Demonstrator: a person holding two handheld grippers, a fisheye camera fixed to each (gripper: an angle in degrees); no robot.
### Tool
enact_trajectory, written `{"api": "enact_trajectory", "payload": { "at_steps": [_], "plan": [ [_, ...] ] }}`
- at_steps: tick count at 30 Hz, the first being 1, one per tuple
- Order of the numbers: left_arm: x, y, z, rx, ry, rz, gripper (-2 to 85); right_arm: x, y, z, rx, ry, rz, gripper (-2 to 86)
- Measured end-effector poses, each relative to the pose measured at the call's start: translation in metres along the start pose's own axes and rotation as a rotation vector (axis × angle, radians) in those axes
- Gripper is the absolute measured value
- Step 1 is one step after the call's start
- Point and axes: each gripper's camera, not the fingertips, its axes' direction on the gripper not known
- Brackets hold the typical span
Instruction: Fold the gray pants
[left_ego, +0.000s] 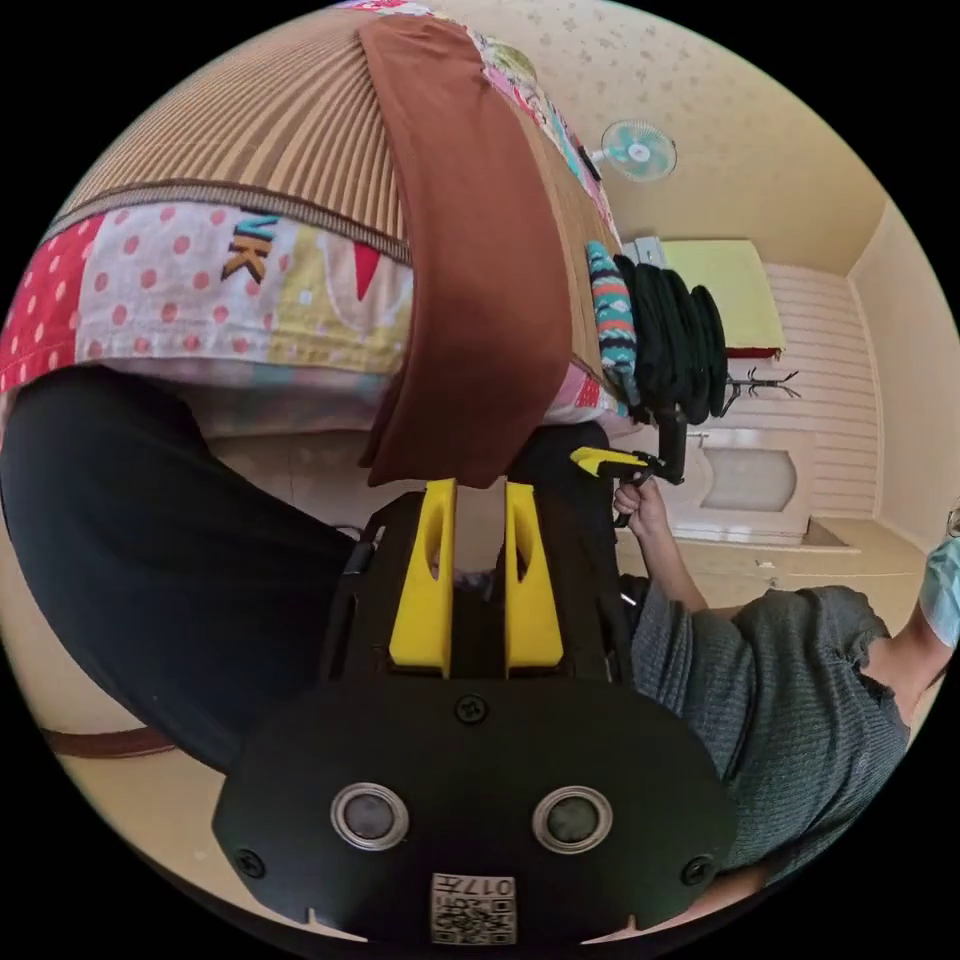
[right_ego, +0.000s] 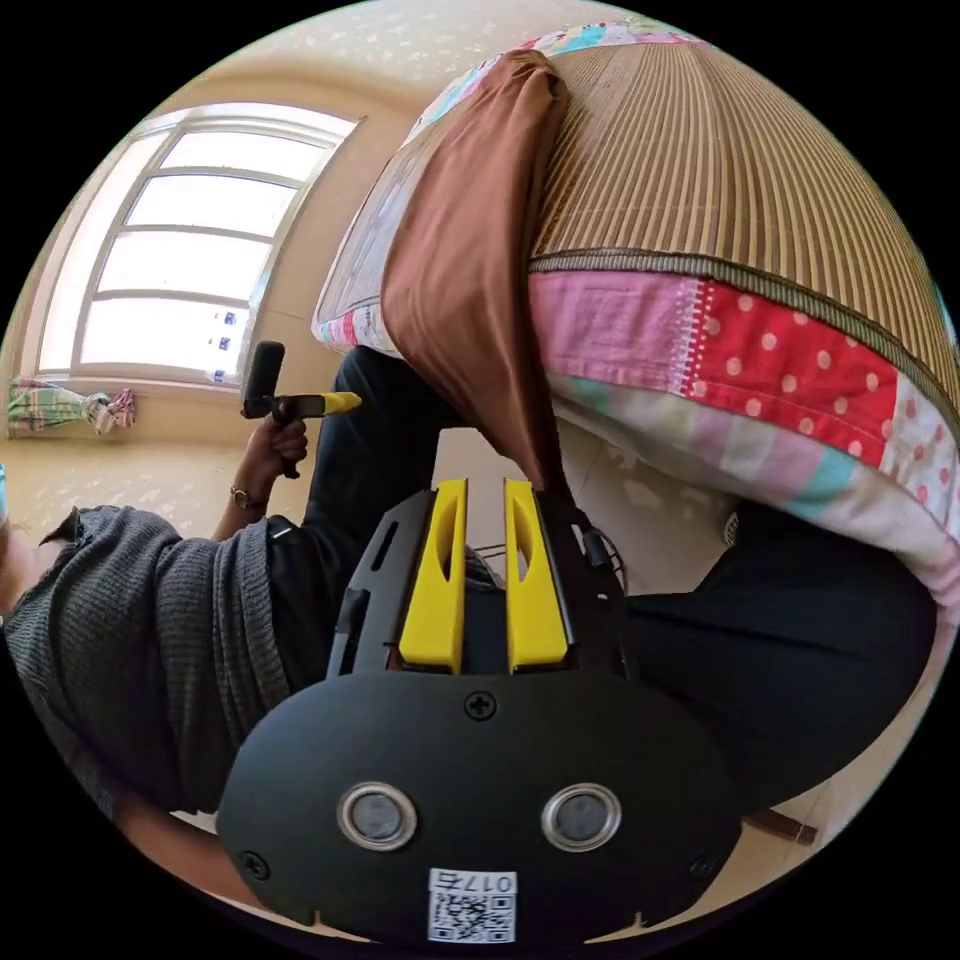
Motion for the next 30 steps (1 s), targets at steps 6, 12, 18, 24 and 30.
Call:
{"api": "enact_trajectory", "payload": {
  "at_steps": [6,12,18,24,30],
  "plan": [
    [0.007,-0.066,-0.038,0.308,-0.039,0.011,10.1,0.013,-0.08,-0.031,0.142,-0.084,-0.009,11.6],
    [0.001,-0.093,-0.016,0.348,-0.093,-0.044,13.1,0.033,-0.136,-0.023,0.115,-0.115,0.029,14.0],
    [0.023,-0.086,0.014,0.314,-0.142,-0.05,10.8,0.037,-0.175,-0.014,0.092,-0.149,0.024,13.1],
    [0.01,-0.047,0.013,0.279,-0.017,-0.139,4.4,0.037,-0.179,-0.006,0.011,-0.19,0.004,5.6],
    [0.05,0.044,-0.02,0.338,0.295,0.134,2.8,0.007,-0.11,-0.062,0.155,-0.465,-0.166,2.8]
  ]
}}
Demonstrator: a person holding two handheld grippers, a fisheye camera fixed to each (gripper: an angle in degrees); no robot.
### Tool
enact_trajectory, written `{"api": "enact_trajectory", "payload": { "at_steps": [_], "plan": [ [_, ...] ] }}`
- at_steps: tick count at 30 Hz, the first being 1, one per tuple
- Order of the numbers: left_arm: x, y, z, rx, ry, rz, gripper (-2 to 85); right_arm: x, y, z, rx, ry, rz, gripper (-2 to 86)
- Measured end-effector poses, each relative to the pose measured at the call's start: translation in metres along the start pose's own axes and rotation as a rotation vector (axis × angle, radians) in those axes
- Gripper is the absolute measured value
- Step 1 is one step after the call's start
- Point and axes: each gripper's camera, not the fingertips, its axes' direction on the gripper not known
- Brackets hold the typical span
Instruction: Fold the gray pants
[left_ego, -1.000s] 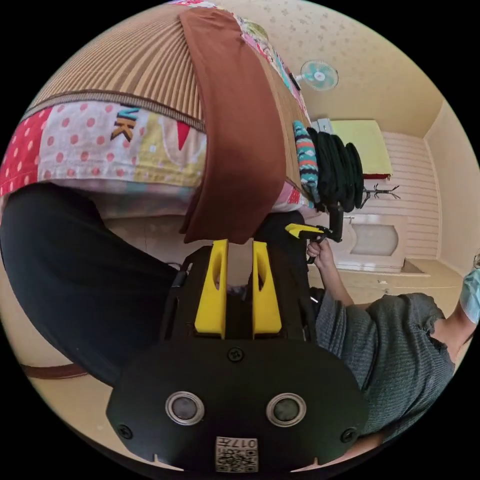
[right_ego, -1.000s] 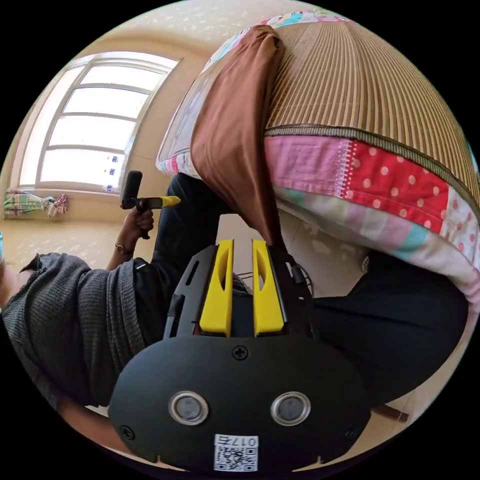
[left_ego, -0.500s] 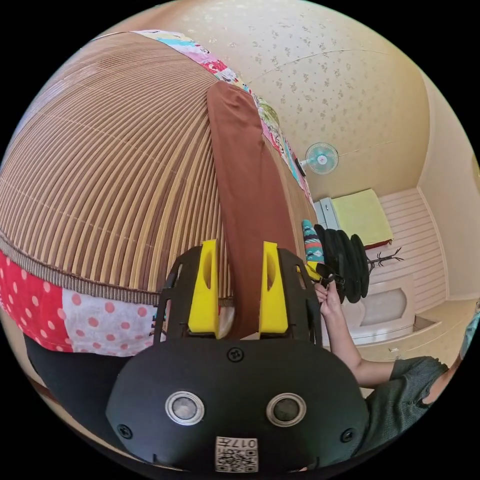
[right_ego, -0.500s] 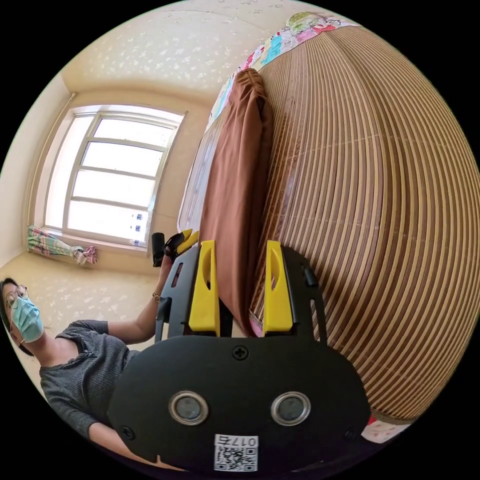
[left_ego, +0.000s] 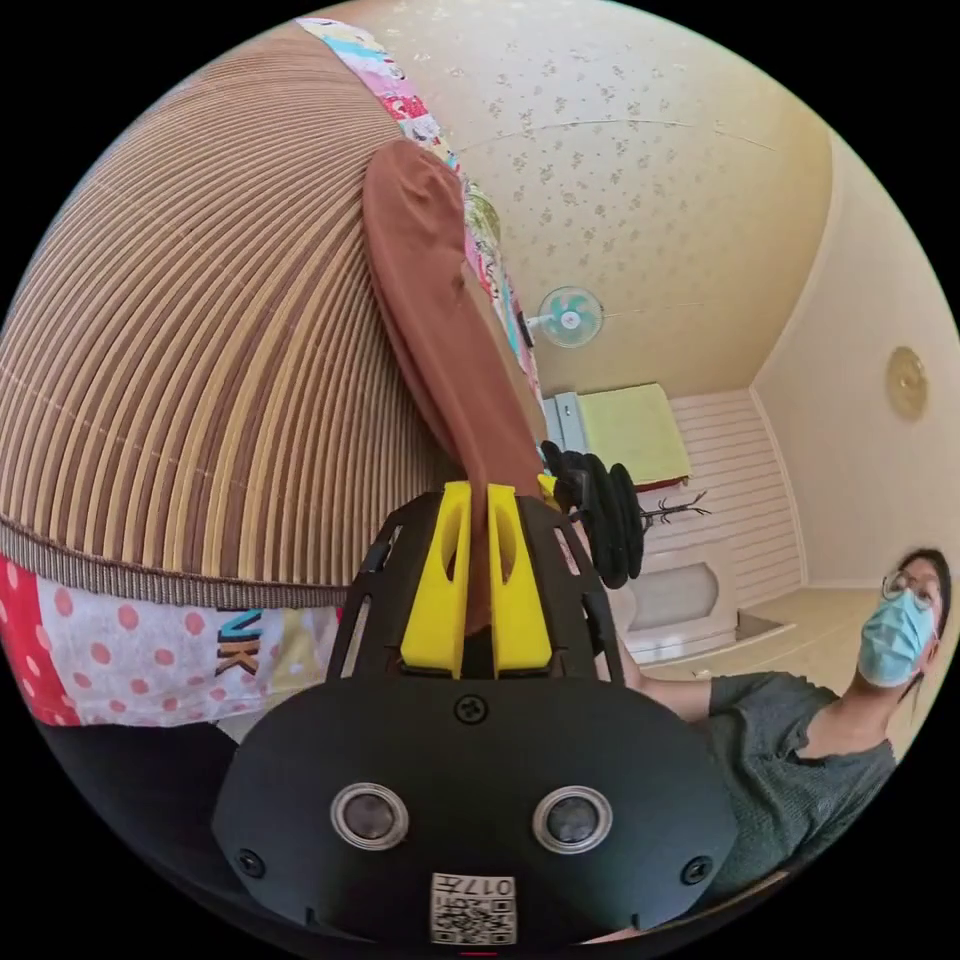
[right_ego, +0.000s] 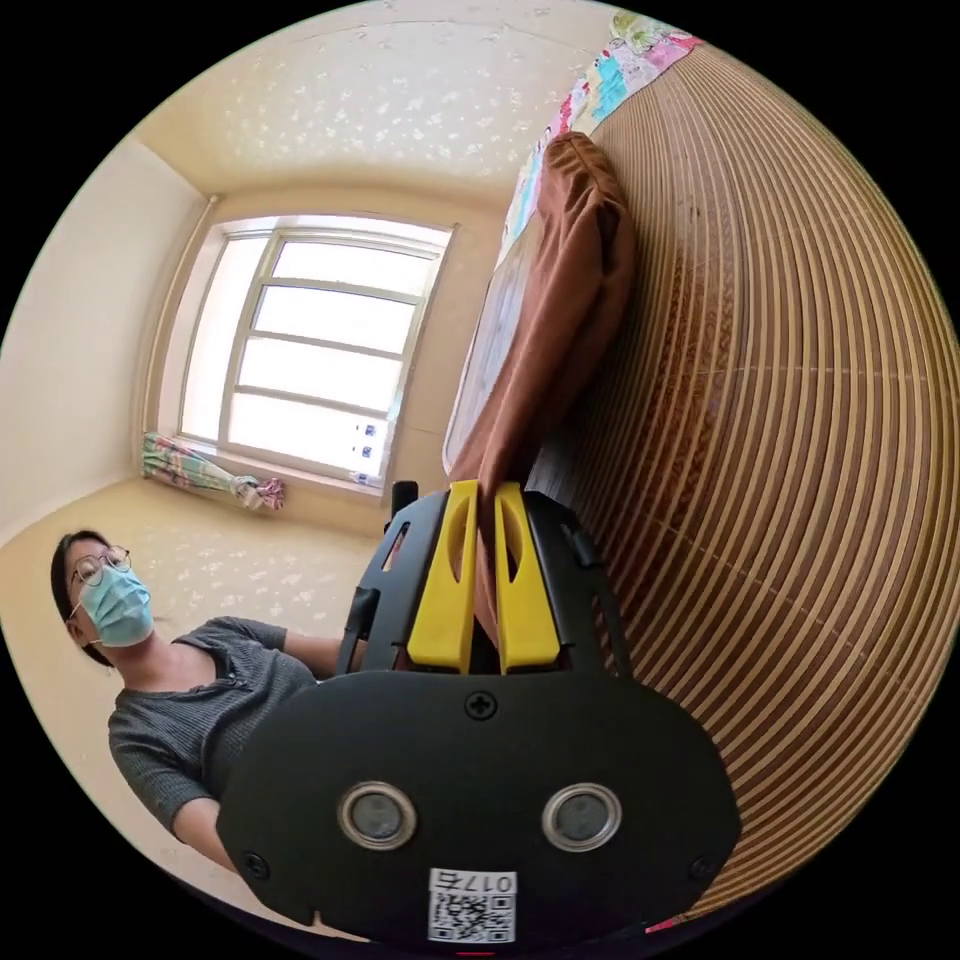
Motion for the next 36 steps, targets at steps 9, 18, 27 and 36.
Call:
{"api": "enact_trajectory", "payload": {
  "at_steps": [9,18,27,36],
  "plan": [
    [0.23,0.08,-0.066,0.087,0.209,0.565,1.7,-0.228,0.07,-0.054,0.088,0.092,-0.529,1.6],
    [0.471,0.142,-0.119,0.24,0.322,1.042,1.6,-0.466,0.142,-0.081,0.254,0.25,-1.053,1.4],
    [0.46,0.097,-0.075,0.293,0.196,0.707,1.0,-0.457,0.1,-0.077,0.365,0.368,-0.779,1.4],
    [0.35,-0.048,0.041,0.202,-0.143,0.463,1.3,-0.302,-0.049,-0.075,0.363,0.518,-0.439,1.3]
  ]
}}
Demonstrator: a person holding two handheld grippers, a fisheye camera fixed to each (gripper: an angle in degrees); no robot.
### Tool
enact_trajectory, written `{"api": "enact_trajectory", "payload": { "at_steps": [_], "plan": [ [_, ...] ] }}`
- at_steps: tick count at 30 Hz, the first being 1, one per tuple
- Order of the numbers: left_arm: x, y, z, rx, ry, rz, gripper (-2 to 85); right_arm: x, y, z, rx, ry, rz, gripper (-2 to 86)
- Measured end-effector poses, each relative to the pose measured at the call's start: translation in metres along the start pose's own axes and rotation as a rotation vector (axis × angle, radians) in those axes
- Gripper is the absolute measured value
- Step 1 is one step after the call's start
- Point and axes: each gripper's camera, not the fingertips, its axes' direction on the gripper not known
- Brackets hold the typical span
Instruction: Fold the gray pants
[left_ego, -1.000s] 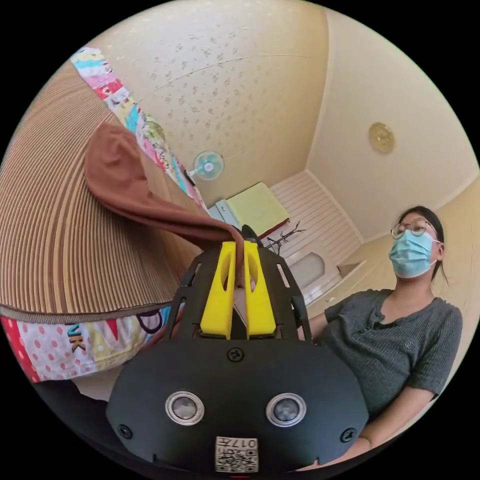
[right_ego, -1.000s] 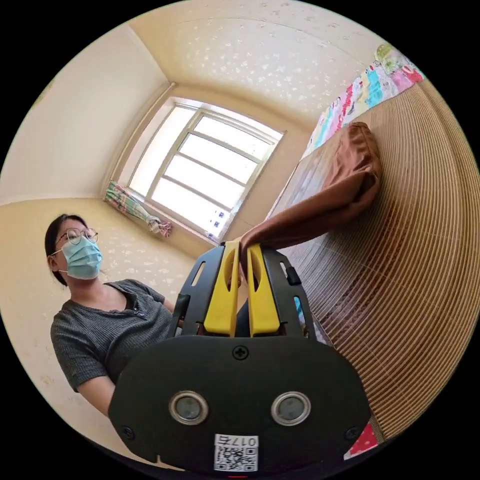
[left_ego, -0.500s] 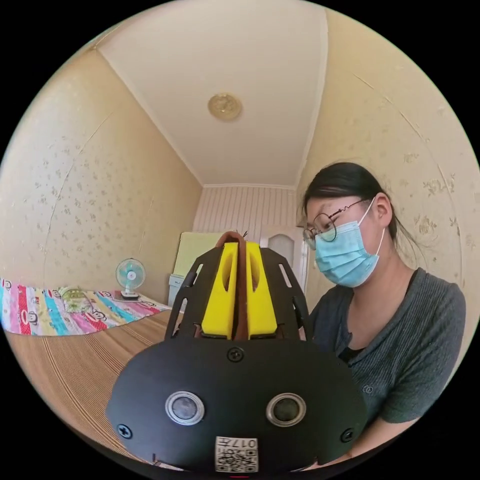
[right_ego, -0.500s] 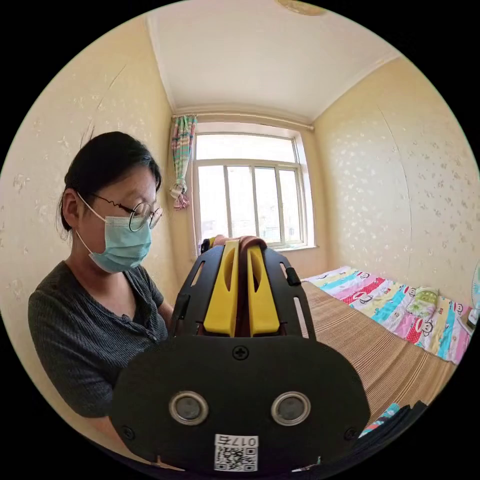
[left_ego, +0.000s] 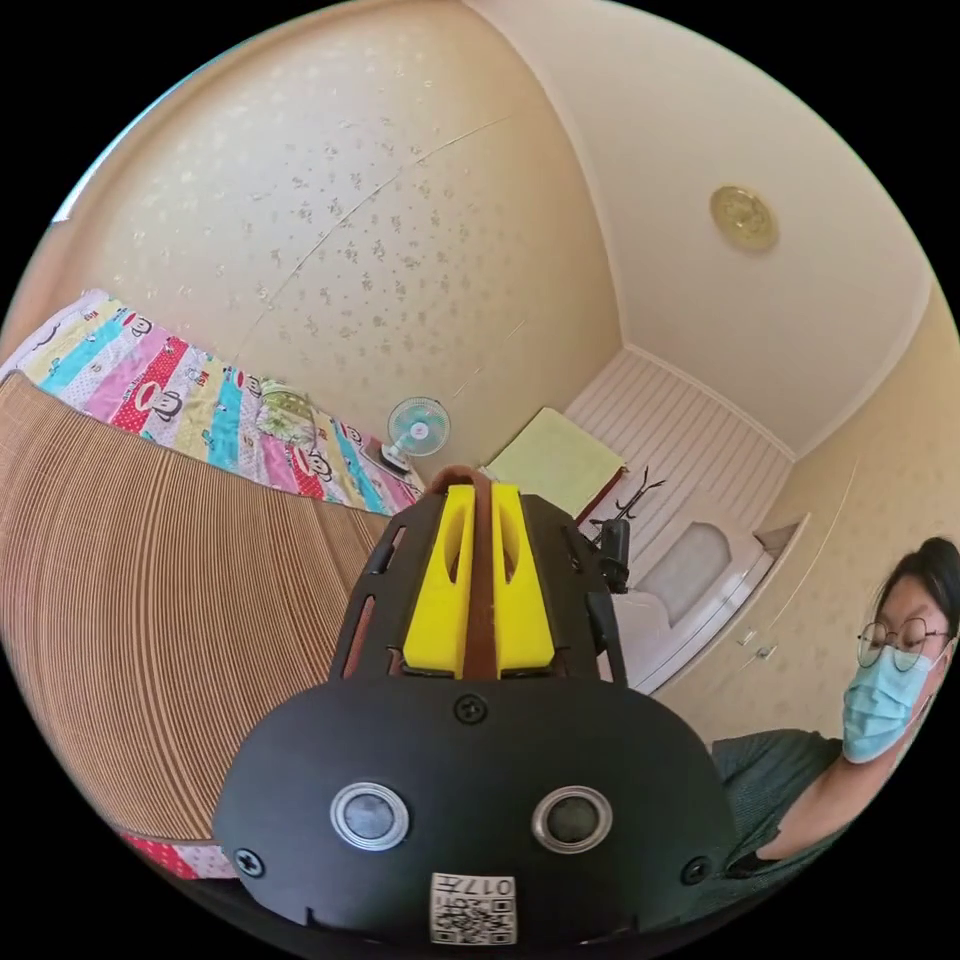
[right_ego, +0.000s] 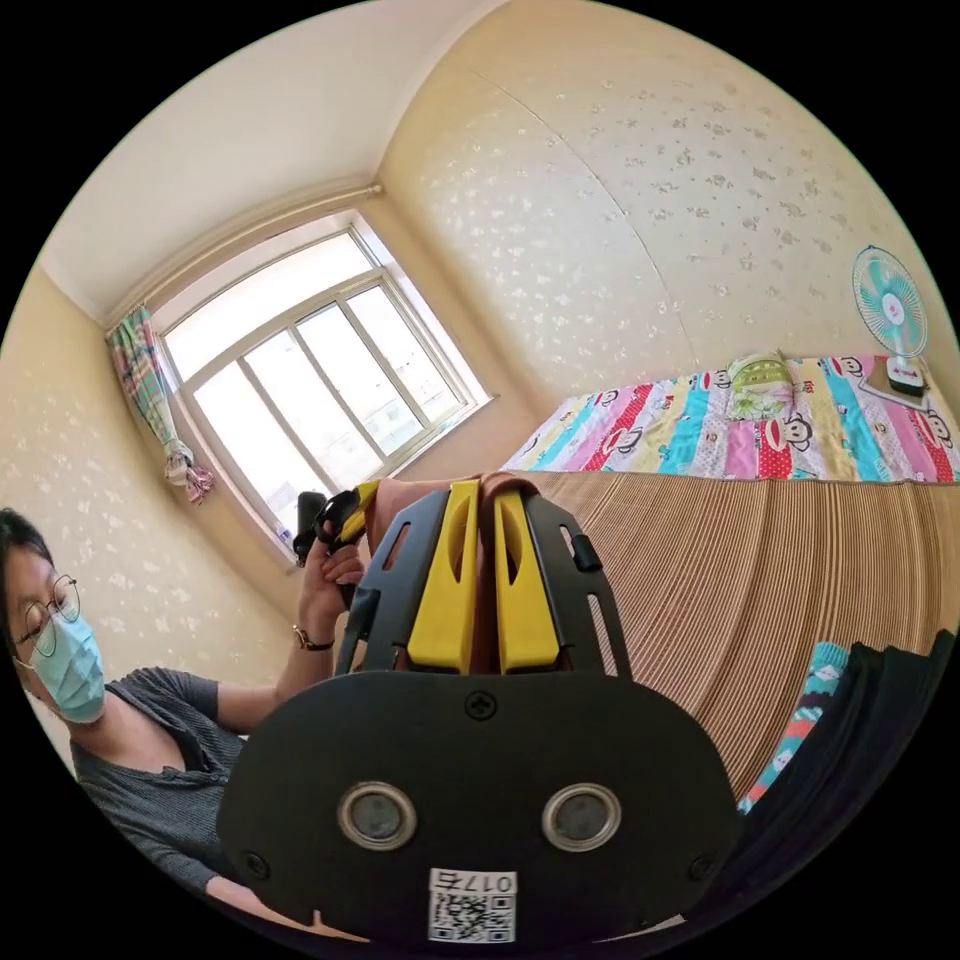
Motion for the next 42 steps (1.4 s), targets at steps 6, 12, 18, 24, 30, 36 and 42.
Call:
{"api": "enact_trajectory", "payload": {
  "at_steps": [6,12,18,24,30,36,42],
  "plan": [
    [-0.048,0.112,0.015,-0.115,0.04,0.089,1.7,0.032,0.111,0.013,0.002,-0.114,0.011,1.5],
    [-0.09,0.318,0.002,-0.509,0.32,-0.017,3.1,0.058,0.293,0.013,-0.282,-0.388,0.155,2.6],
    [-0.159,0.403,0.008,-0.651,0.105,-0.356,9.7,0.087,0.357,0.042,-0.537,-0.077,0.419,4.9],
    [-0.235,0.367,0.069,-0.61,-0.025,-0.432,20.7,0.146,0.327,0.073,-0.303,-0.084,0.498,13.1],
    [-0.255,0.35,0.154,-0.814,-0.104,-0.374,18.9,0.167,0.311,0.143,-0.502,-0.049,0.446,17.8],
    [-0.266,0.31,0.137,-0.833,-0.078,-0.321,9.9,0.183,0.311,0.175,-0.518,-0.249,0.547,10.4],
    [-0.267,0.221,0.063,-0.7,-0.19,-0.162,7.9,0.171,0.277,0.23,-0.532,-0.301,0.568,7.4]
  ]
}}
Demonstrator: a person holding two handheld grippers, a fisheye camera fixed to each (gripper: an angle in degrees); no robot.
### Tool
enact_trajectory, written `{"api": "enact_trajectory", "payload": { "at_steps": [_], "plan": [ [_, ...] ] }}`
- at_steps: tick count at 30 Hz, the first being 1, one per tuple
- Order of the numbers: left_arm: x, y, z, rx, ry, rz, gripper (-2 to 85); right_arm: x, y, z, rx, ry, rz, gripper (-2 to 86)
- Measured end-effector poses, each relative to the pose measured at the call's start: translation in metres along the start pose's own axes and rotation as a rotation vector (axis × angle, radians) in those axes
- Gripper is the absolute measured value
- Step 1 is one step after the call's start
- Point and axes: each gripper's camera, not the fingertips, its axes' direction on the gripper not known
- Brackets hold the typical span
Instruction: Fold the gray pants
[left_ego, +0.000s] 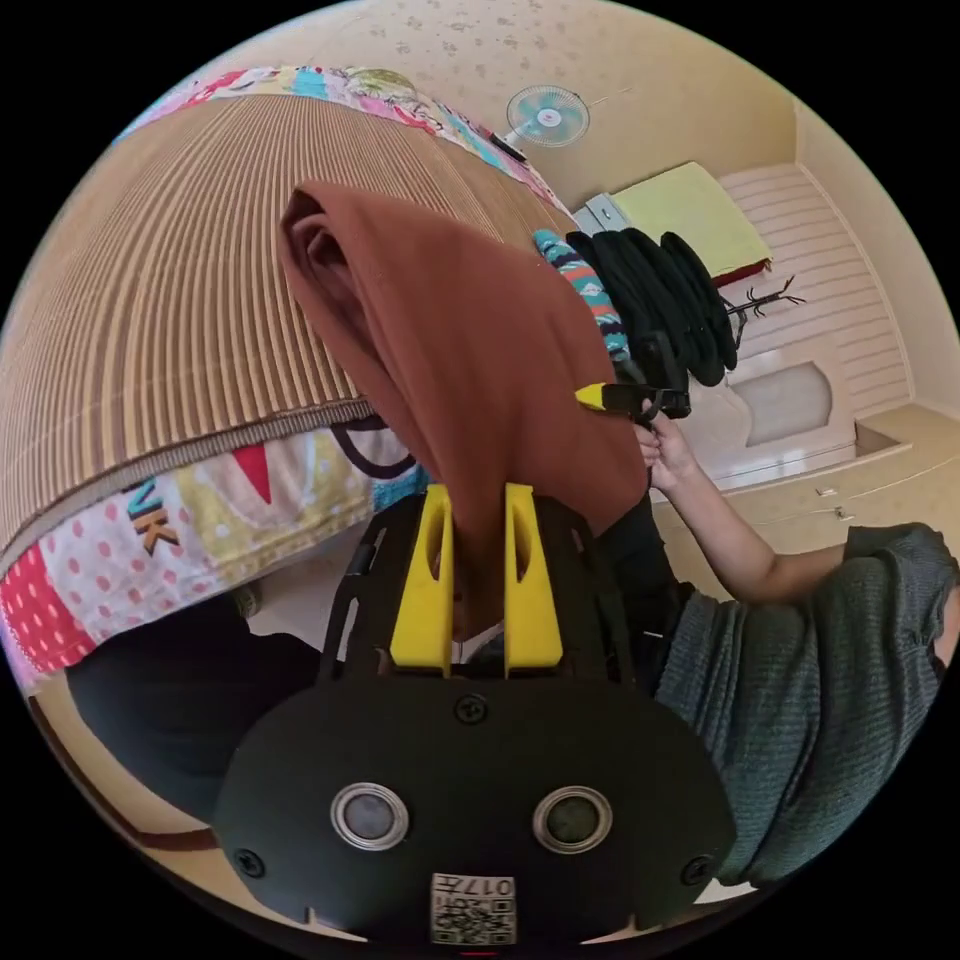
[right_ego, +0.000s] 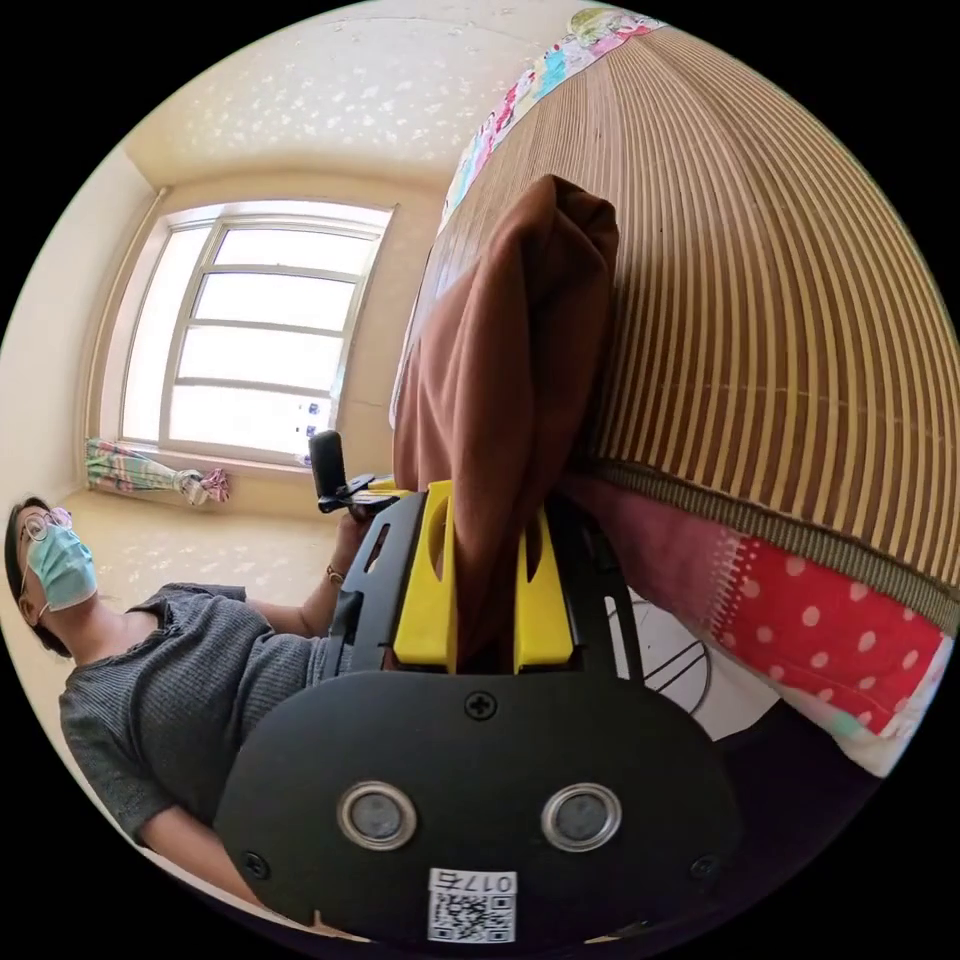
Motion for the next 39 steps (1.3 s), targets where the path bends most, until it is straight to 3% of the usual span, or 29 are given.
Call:
{"api": "enact_trajectory", "payload": {
  "at_steps": [5,9,12,19,24,29,32,34,39],
  "plan": [
    [-0.096,0.0,-0.128,0.262,-0.112,-0.215,8.5,-0.003,-0.069,0.08,0.017,-0.159,0.156,7.4],
    [-0.159,0.058,-0.229,0.535,-0.232,-0.444,9.9,-0.033,-0.134,0.157,0.039,-0.035,0.141,8.3],
    [-0.174,0.12,-0.256,0.674,-0.262,-0.527,10.0,-0.052,-0.179,0.202,0.043,-0.001,0.13,8.2],
    [-0.195,0.251,-0.247,0.607,-0.358,-0.659,10.0,-0.098,-0.264,0.325,-0.035,0.05,0.061,7.9],
    [-0.242,0.356,-0.25,0.725,-0.169,-0.891,10.0,-0.13,-0.291,0.417,-0.04,0.05,0.025,7.7],
    [-0.261,0.379,-0.267,0.8,-0.13,-0.956,10.0,-0.166,-0.305,0.5,-0.061,-0.002,-0.013,8.6],
    [-0.266,0.366,-0.278,0.766,-0.112,-0.909,9.9,-0.195,-0.315,0.545,-0.265,0.017,-0.114,9.3],
    [-0.262,0.36,-0.285,0.757,-0.119,-0.87,9.9,-0.2,-0.314,0.561,-0.5,-0.049,-0.163,9.2],
    [-0.24,0.362,-0.284,0.728,-0.154,-0.81,9.9,-0.192,-0.254,0.482,-0.633,-0.175,-0.387,6.8]
  ]
}}
